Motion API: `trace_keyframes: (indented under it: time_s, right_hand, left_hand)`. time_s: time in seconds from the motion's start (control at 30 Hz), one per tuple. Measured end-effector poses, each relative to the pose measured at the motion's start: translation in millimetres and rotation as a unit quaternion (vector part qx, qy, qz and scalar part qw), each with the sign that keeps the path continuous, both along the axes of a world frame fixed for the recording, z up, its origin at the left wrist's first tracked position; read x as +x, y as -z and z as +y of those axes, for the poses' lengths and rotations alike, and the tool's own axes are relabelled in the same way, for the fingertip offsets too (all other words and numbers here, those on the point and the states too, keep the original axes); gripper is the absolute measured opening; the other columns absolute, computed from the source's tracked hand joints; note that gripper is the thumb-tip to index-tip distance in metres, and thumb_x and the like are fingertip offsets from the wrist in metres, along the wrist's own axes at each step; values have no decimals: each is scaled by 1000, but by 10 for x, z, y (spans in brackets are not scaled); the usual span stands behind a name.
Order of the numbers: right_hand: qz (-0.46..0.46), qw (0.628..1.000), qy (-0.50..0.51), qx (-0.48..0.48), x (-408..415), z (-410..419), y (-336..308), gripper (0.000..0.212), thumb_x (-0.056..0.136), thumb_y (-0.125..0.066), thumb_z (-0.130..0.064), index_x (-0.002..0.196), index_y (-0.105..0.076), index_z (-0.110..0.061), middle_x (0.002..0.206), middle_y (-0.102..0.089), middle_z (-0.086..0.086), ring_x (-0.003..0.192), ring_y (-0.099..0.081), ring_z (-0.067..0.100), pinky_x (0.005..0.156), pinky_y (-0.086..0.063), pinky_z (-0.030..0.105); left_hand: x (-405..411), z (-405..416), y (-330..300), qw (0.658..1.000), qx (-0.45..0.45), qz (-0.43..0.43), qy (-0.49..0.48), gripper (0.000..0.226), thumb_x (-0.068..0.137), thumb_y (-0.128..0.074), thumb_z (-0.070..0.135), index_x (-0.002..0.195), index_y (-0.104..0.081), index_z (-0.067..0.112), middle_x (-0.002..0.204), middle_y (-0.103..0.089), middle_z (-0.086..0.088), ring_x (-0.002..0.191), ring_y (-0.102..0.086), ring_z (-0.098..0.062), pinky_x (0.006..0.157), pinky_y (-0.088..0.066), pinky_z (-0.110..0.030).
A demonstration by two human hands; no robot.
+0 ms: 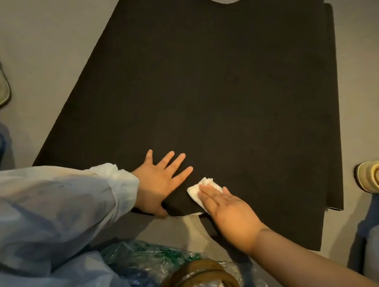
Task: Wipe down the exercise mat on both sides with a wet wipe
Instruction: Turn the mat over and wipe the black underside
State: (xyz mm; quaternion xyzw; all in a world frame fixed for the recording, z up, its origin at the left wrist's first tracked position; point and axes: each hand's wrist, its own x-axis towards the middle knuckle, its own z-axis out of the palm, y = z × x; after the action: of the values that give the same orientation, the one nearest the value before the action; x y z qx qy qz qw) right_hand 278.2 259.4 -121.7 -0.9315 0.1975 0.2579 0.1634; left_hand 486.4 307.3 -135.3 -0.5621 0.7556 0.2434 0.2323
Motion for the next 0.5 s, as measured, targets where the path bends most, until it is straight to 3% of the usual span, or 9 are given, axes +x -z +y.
trace_keyframes:
  time_s: [0.17, 0.23, 0.3, 0.33, 0.4, 0.5]
  right_hand:
    - [-81, 995, 49, 42, 532, 123, -14, 55, 98, -40, -9, 149, -19, -11, 158, -13, 7, 145, -13, 16, 114, -13, 26]
    - [-98, 991, 64, 63, 698, 158, -39, 46, 101, -38, -17, 145, -29, -7, 154, -24, 11, 143, -18, 18, 112, -15, 26]
    - [-91, 988, 59, 114, 771, 192, -103, 40, 101, -40, -22, 136, -44, -3, 144, -40, 16, 137, -32, 25, 109, -23, 30]
    - [-91, 984, 47, 143, 762, 204, -146, 37, 101, -41, -21, 131, -49, -2, 139, -45, 18, 131, -39, 28, 108, -27, 34]
    - [-109, 982, 12, 154, 691, 185, -219, 37, 100, -42, -23, 129, -52, -2, 138, -47, 18, 130, -41, 27, 107, -25, 29]
    - [-145, 986, 18, 78, 574, -110, -312, 45, 101, -39, -29, 137, -45, -4, 145, -41, 14, 136, -36, 22, 110, -17, 22]
  left_hand:
    - [327, -210, -282, 988, 90, -126, 4, 118, 73, -73, 50, 149, 11, 16, 155, 21, -10, 144, 6, -35, 108, -19, -62]
    - [402, -308, -348, 984, 112, -140, -11, 108, 76, -72, 46, 151, 0, 19, 157, 11, -8, 144, -8, -34, 108, -27, -57]
    - [433, -418, -371, 991, 63, -118, -19, 88, 79, -70, 43, 149, -21, 20, 157, -11, -7, 138, -29, -30, 104, -37, -50]
    - [433, -468, -359, 994, 23, -105, -27, 84, 80, -70, 41, 147, -25, 20, 156, -15, -7, 138, -29, -29, 104, -37, -50]
    - [411, -533, -289, 994, -25, -91, -56, 98, 78, -72, 39, 151, -9, 21, 158, 0, -10, 144, -10, -32, 108, -27, -56]
    - [345, -577, -154, 993, -43, -80, -77, 119, 72, -75, 47, 148, 14, 24, 155, 18, -14, 143, 9, -37, 109, -16, -61]
